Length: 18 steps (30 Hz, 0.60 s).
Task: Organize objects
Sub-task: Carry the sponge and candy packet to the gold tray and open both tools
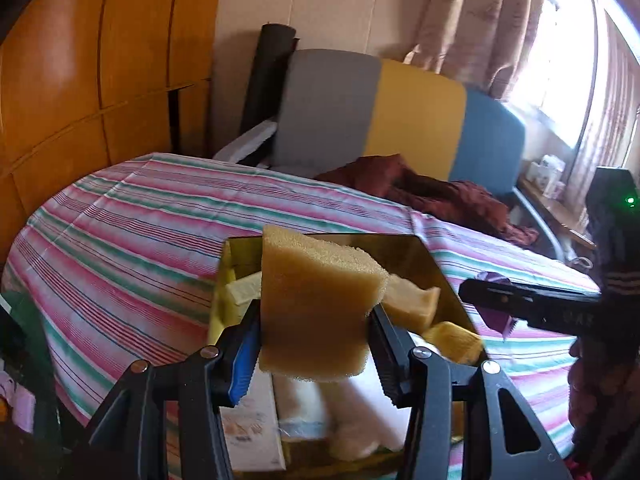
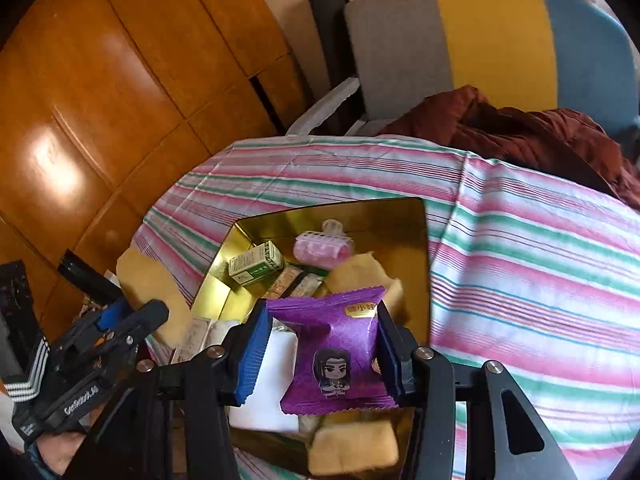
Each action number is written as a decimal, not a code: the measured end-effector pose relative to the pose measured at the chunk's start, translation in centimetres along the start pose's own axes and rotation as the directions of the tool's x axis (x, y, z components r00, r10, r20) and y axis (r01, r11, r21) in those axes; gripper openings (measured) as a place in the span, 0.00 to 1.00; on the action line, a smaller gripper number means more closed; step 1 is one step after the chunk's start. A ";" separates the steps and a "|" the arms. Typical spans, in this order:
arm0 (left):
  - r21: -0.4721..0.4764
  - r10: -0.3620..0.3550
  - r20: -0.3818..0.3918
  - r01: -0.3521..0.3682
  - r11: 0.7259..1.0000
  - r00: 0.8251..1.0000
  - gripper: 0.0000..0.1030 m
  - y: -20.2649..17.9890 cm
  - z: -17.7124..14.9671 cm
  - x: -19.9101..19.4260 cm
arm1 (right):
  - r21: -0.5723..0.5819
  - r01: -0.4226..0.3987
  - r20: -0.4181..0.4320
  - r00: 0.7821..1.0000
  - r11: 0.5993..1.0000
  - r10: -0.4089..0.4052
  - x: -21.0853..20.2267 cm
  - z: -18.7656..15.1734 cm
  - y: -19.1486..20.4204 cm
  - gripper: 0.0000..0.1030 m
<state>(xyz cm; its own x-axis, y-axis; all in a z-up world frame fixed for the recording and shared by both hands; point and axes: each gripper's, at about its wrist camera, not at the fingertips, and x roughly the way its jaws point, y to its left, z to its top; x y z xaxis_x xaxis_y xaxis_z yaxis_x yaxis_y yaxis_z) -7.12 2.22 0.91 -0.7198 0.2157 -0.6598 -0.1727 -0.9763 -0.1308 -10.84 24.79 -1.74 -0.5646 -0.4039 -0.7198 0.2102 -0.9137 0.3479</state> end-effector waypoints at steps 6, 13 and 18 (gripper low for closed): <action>0.037 0.036 -0.010 -0.036 0.999 0.999 0.49 -1.2 0.7 2.2 | -0.002 0.016 -0.018 1.000 1.000 -0.016 2.0 1.0 0.4 0.48; 0.067 0.066 -0.013 -0.065 0.996 0.998 0.51 -2.2 0.9 3.3 | 0.047 0.027 -0.036 0.999 0.999 -0.025 3.9 2.1 -0.5 0.49; 0.055 0.085 -0.016 -0.084 0.995 0.996 0.53 -1.9 1.0 3.5 | 0.089 0.024 -0.064 0.998 0.996 -0.019 5.8 2.4 -1.2 0.51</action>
<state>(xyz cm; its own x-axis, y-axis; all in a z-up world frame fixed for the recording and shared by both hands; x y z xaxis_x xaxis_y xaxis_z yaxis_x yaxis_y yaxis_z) -9.99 4.89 -0.42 -0.7211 0.1314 -0.6802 -0.1484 -0.9884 -0.0336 -16.28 23.64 -4.83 -0.5159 -0.3890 -0.7632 0.1250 -0.9156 0.3822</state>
